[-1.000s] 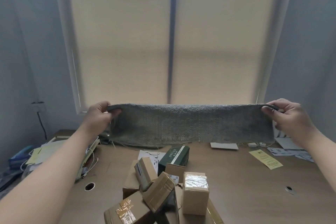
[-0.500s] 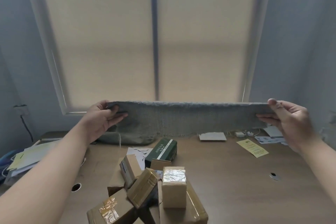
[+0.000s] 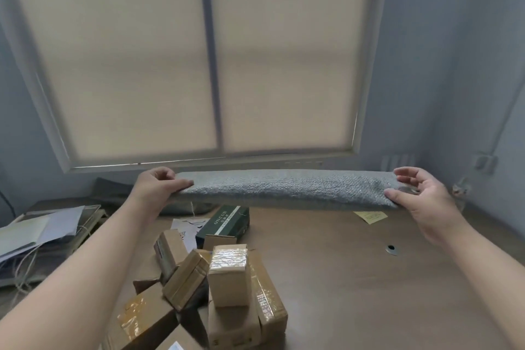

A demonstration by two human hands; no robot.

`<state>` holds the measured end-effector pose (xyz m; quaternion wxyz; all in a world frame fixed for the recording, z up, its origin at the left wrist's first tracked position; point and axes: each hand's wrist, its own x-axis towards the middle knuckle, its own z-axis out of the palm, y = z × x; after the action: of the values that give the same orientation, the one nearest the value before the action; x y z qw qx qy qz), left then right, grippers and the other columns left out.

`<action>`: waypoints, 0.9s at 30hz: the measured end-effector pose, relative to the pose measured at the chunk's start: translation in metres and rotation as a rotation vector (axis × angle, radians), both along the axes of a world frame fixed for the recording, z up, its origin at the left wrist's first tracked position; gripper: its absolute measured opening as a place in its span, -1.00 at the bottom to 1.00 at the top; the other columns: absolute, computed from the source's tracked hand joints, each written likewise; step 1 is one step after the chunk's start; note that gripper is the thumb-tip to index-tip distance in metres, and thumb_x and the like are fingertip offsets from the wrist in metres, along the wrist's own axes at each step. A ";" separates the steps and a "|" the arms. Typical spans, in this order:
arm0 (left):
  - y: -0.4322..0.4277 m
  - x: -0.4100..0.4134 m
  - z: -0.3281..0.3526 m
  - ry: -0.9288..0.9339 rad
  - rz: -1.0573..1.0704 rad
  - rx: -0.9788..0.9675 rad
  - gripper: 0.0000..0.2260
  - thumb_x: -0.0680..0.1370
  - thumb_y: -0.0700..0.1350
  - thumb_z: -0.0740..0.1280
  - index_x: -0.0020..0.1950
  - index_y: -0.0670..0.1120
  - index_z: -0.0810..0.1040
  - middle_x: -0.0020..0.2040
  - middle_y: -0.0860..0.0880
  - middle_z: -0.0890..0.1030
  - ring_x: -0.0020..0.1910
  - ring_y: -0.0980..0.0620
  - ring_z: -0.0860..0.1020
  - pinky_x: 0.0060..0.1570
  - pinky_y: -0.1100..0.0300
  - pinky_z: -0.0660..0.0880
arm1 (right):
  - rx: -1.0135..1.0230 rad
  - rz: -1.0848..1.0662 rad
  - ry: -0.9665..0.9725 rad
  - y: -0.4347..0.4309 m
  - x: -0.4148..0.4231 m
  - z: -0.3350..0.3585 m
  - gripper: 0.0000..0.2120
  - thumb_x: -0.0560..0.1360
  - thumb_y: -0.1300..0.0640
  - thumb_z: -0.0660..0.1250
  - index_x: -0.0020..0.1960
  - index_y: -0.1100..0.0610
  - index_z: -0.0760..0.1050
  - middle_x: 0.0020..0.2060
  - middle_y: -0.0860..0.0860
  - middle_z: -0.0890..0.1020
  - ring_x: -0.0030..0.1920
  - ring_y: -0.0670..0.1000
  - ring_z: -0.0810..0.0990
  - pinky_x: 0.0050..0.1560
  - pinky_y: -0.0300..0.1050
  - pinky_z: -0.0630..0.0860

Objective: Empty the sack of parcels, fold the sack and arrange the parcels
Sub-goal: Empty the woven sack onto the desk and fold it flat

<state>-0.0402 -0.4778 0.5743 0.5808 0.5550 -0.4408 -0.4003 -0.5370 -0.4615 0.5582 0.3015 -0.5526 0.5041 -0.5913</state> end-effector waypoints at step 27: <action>-0.127 -0.139 -0.042 -0.412 -0.257 0.139 -0.67 0.46 -0.36 0.48 0.11 -0.01 0.62 0.11 -0.15 0.66 0.06 -0.18 0.63 0.16 -0.12 0.59 | 0.447 -0.261 -0.416 0.058 -0.076 -0.132 0.03 -0.22 -0.20 0.72 0.16 0.16 0.52 0.01 0.13 0.69 -0.23 -0.07 0.71 -0.31 -0.23 0.63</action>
<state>-0.1794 -0.6048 0.5325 0.3835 0.6031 -0.5881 -0.3787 -0.6133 -0.4033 0.4265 0.4335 -0.2713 0.6155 -0.5997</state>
